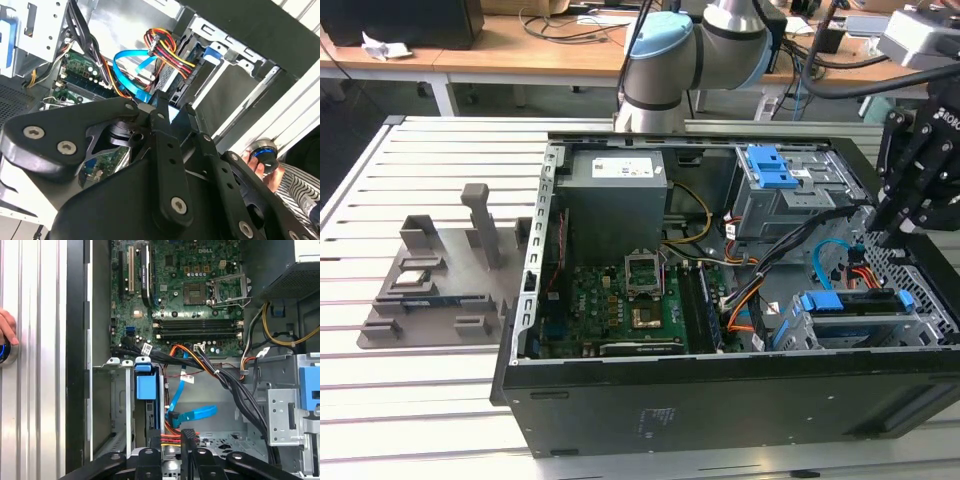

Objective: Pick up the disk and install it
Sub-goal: 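Insert the second disk wire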

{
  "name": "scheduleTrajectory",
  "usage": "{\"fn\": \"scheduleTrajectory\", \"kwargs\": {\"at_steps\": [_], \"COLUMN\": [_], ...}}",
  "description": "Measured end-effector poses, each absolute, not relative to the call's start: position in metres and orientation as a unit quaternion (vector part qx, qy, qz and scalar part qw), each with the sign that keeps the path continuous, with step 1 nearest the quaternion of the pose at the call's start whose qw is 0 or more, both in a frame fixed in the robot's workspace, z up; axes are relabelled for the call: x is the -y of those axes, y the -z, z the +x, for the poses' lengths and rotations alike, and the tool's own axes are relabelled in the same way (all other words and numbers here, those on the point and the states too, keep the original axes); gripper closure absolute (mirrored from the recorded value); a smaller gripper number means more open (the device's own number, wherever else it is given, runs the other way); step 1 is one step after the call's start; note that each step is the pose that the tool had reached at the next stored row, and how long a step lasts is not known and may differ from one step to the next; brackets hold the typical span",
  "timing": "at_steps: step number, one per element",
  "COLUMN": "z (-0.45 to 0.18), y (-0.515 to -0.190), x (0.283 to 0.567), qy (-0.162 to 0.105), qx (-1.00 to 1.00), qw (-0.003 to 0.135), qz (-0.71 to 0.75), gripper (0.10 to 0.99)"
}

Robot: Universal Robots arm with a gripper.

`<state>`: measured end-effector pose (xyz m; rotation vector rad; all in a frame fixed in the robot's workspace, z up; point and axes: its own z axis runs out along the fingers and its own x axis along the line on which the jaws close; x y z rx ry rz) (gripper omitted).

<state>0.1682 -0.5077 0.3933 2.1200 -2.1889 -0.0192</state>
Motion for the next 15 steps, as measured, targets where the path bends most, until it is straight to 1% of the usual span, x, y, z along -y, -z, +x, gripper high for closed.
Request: {"fn": "scheduleTrajectory", "kwargs": {"at_steps": [7,10,11,13,15], "z": [0.154,0.154,0.154,0.154,0.154], "y": [-0.371,-0.370,-0.370,-0.370,-0.370], "x": [0.508,0.508,0.508,0.508,0.508], "qy": [0.006,0.006,0.006,0.006,0.006], "qx": [0.713,0.713,0.713,0.713,0.713], "qw": [0.047,0.047,0.047,0.047,0.047], "qz": [0.700,0.700,0.700,0.700,0.700], "gripper": [0.784,0.784,0.800,0.925,0.925]}}
